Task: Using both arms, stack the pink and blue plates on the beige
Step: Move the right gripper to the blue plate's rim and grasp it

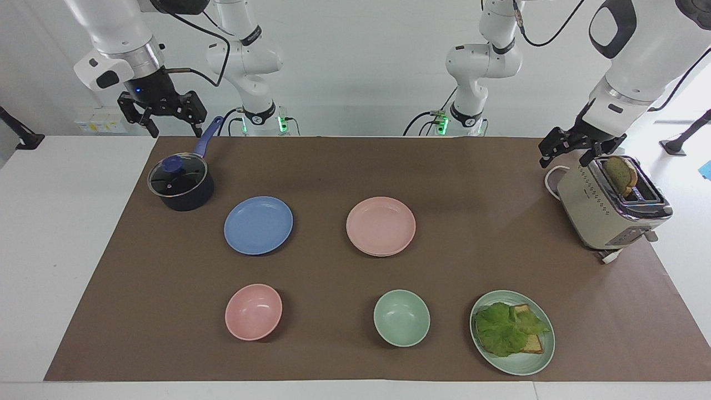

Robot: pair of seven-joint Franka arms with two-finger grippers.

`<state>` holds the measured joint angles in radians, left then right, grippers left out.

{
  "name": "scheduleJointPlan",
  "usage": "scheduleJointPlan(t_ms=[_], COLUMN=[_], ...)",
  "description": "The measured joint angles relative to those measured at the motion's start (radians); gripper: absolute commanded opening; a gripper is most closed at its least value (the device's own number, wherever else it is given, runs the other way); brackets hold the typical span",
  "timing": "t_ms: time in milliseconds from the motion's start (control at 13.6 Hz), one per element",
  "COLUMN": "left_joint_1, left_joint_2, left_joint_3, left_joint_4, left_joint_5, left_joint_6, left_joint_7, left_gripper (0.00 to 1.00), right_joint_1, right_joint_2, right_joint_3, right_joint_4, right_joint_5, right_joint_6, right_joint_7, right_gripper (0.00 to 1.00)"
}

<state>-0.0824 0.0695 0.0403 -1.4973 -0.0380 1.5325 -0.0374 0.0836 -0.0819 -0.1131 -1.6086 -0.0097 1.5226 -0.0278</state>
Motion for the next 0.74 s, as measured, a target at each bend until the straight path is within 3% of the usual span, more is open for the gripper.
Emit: scheduleJointPlan(t_ms=[442, 737], left_joint_1=[0.0, 0.0], left_joint_2=[0.0, 0.0], left_joint_3=[0.0, 0.0], left_joint_4=[0.0, 0.0], left_joint_5=[0.0, 0.0], left_joint_6=[0.0, 0.0], left_joint_7=[0.0, 0.0], left_gripper=[1.0, 1.0], right_joint_1=[0.001, 0.001], right_joint_2=[-0.002, -0.005], right_joint_3=[0.006, 0.005], right_joint_4=[-0.009, -0.124], right_joint_5=[0.0, 0.0], right_joint_6=[0.003, 0.125], right_joint_7=[-0.03, -0.042], right_gripper=[1.0, 1.0])
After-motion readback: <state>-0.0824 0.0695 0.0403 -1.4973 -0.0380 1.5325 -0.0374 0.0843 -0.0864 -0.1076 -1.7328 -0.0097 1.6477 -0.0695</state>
